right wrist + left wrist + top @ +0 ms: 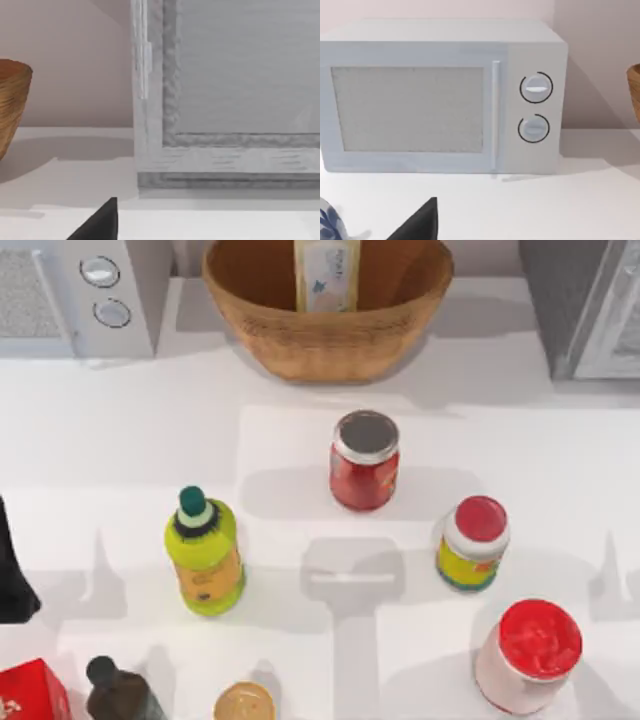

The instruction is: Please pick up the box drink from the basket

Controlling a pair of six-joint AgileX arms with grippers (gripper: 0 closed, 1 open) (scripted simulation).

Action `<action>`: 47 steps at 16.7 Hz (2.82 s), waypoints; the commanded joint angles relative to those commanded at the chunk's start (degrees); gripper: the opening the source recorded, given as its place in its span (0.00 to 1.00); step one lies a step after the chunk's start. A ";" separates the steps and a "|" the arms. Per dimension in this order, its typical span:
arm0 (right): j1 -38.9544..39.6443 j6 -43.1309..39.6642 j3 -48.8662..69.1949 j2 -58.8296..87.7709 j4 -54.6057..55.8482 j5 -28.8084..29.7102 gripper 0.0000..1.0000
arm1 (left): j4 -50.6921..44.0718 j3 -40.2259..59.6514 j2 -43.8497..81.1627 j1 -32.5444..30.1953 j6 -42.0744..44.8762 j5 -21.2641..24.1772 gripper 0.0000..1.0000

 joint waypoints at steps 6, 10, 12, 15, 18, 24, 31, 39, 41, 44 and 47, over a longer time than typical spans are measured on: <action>0.00 0.00 0.00 0.00 0.00 0.00 1.00 | 3.95 4.30 4.26 -1.30 0.02 -0.77 1.00; 0.00 0.00 0.00 0.00 0.00 0.00 1.00 | 13.11 13.95 17.34 -4.36 -0.22 -2.20 1.00; 0.00 0.00 0.00 0.00 0.00 0.00 1.00 | 17.25 18.86 25.14 -6.16 -0.51 -3.19 1.00; 0.00 0.00 0.00 0.00 0.00 0.00 1.00 | 22.45 25.62 35.66 -8.75 -0.84 -4.83 1.00; 0.00 0.00 0.00 0.00 0.00 0.00 1.00 | 27.12 31.81 45.31 -10.92 -1.18 -6.54 1.00; 0.00 0.00 0.00 0.00 0.00 0.00 1.00 | 35.63 43.84 63.78 -15.48 -1.97 -10.20 1.00; 0.00 0.00 0.00 0.00 0.00 0.00 1.00 | 43.72 56.61 83.37 -20.10 -0.66 -15.35 1.00; 0.00 0.00 0.00 0.00 0.00 0.00 1.00 | 50.17 69.24 104.42 -25.20 0.12 -22.89 1.00; 0.00 0.00 0.00 0.00 0.00 0.00 1.00 | 50.76 71.50 110.02 -26.96 0.31 -24.41 1.00; 0.00 0.00 0.00 0.00 0.00 0.00 1.00 | 51.98 75.23 118.40 -29.66 0.26 -26.72 1.00; 0.00 0.00 0.00 0.00 0.00 0.00 1.00 | 52.69 79.38 127.06 -32.57 0.17 -29.68 1.00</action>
